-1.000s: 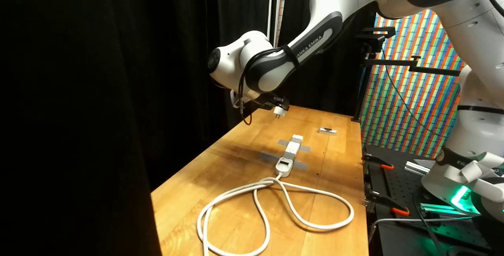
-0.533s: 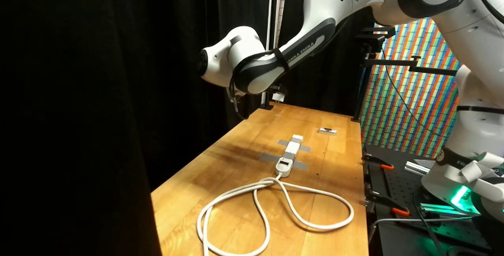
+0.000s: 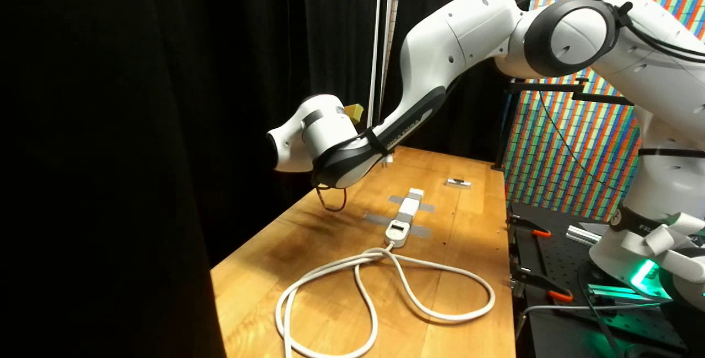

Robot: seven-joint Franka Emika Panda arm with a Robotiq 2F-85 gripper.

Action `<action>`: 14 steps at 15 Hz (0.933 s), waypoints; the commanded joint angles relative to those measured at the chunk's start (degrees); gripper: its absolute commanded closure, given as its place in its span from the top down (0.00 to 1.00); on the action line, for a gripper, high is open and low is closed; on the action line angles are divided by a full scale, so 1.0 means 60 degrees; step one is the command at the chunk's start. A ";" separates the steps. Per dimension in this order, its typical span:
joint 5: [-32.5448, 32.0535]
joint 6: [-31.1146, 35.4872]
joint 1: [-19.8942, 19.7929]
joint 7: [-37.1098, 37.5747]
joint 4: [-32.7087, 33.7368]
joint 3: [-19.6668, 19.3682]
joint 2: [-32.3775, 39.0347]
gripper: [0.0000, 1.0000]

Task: Place the white adaptor on the white extension cable

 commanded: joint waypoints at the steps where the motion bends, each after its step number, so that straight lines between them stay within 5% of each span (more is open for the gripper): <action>1: -0.0060 -0.0285 0.0098 -0.0882 0.1154 -0.0113 0.0820 0.23; 14: 0.0819 -0.0386 0.0012 0.0447 0.0525 -0.0142 0.0766 0.23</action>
